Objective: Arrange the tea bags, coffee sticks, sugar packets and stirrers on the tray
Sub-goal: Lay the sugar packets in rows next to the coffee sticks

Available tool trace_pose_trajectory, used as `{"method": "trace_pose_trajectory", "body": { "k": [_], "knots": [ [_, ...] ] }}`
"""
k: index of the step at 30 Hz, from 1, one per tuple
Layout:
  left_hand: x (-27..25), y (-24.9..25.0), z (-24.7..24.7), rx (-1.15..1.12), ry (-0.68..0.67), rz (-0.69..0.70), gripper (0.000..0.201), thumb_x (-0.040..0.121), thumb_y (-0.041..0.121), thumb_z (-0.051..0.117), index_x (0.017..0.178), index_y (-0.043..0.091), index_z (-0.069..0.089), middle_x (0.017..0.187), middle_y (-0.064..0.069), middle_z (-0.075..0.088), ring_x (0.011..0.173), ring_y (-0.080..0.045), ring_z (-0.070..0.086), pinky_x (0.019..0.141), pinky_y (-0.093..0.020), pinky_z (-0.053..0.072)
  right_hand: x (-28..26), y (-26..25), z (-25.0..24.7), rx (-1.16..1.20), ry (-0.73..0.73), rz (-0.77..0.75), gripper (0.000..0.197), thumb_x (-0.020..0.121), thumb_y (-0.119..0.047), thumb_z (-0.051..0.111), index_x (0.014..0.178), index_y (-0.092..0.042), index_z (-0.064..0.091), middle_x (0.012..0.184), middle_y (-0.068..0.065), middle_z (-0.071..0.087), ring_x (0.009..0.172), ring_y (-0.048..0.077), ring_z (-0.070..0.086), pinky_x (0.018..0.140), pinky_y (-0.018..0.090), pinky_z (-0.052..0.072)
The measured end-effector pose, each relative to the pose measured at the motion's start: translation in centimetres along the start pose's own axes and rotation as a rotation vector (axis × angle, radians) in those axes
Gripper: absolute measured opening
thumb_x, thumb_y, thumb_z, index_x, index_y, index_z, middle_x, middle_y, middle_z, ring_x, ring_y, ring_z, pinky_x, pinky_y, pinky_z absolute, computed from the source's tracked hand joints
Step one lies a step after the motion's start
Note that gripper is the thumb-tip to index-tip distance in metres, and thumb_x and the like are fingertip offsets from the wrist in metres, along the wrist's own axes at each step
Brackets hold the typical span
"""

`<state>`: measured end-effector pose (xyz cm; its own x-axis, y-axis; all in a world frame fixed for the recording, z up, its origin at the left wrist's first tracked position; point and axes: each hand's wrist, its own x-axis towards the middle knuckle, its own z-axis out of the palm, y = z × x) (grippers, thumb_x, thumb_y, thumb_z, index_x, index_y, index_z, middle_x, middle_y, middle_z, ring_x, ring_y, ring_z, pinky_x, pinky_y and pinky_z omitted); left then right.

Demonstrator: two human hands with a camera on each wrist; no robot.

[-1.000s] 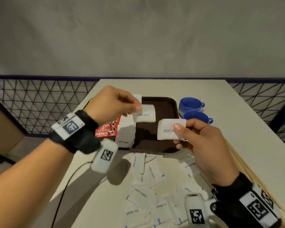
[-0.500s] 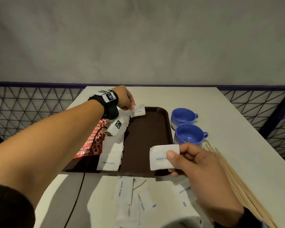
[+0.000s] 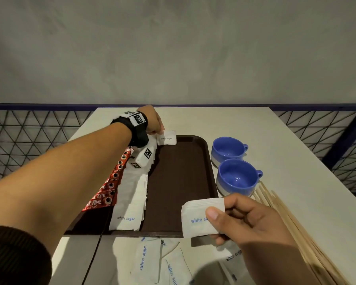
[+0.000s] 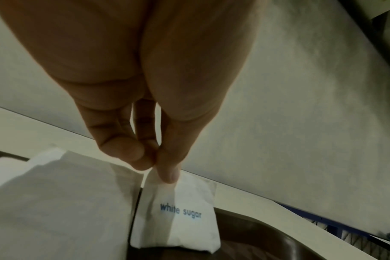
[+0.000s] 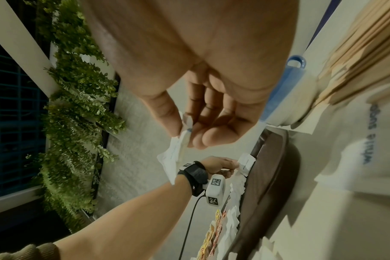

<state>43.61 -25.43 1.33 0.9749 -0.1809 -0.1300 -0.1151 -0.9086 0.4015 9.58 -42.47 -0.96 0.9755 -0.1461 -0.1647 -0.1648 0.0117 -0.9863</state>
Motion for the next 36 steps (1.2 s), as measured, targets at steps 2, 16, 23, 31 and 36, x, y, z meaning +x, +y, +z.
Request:
{"method": "trace_pose_trajectory", "body": {
  "k": [2, 16, 23, 31, 36],
  "knots": [
    [-0.1, 0.0, 0.0, 0.001, 0.009, 0.007, 0.011, 0.085, 0.017, 0.083, 0.095, 0.014, 0.080, 0.073, 0.006, 0.069, 0.065, -0.008, 0.064, 0.054, -0.018, 0.047, 0.0, 0.0, 0.0, -0.006, 0.000, 0.005, 0.007, 0.083, -0.009, 0.078, 0.087, -0.005, 0.075, 0.079, 0.009, 0.079, 0.053, 0.017, 0.067, 0.056, 0.026, 0.055],
    [-18.4, 2.8, -3.7, -0.277, -0.466, 0.507, 0.034, 0.091, 0.045, 0.071, 0.115, 0.021, 0.072, 0.096, -0.001, 0.075, 0.079, -0.016, 0.069, 0.071, -0.027, 0.056, -0.3, 0.5, 0.5, 0.045, 0.024, -0.011, 0.025, 0.083, -0.002, 0.080, 0.105, -0.011, 0.076, 0.089, 0.008, 0.080, 0.071, 0.026, 0.076, 0.075, 0.044, 0.062],
    [-25.0, 1.4, -0.3, -0.304, -0.433, 0.488, 0.026, 0.083, 0.020, 0.085, 0.105, 0.018, 0.072, 0.090, -0.001, 0.077, 0.075, -0.022, 0.074, 0.072, -0.033, 0.061, -0.8, 0.5, 0.6, 0.140, 0.001, -0.095, 0.022, 0.082, 0.000, 0.080, 0.102, -0.007, 0.076, 0.090, 0.013, 0.079, 0.073, 0.026, 0.076, 0.069, 0.033, 0.064],
    [-25.6, -0.9, 0.4, -0.672, -0.330, 0.341, 0.008, 0.084, 0.006, 0.079, 0.092, 0.003, 0.078, 0.079, -0.016, 0.076, 0.069, -0.018, 0.070, 0.066, -0.024, 0.057, -1.2, -0.2, 0.4, 0.139, -0.021, -0.111, 0.017, 0.068, -0.018, 0.084, 0.085, -0.013, 0.081, 0.081, 0.021, 0.076, 0.067, 0.030, 0.073, 0.065, 0.030, 0.063],
    [-24.0, -0.6, -1.2, -0.482, -0.269, 0.405, 0.006, 0.084, 0.015, 0.081, 0.088, 0.011, 0.081, 0.077, -0.004, 0.077, 0.068, -0.010, 0.069, 0.070, -0.020, 0.055, -1.1, -0.1, 0.1, 0.108, 0.007, -0.151, 0.017, 0.081, -0.005, 0.080, 0.098, -0.009, 0.079, 0.080, 0.018, 0.076, 0.071, 0.032, 0.074, 0.068, 0.034, 0.064]
  ]
}}
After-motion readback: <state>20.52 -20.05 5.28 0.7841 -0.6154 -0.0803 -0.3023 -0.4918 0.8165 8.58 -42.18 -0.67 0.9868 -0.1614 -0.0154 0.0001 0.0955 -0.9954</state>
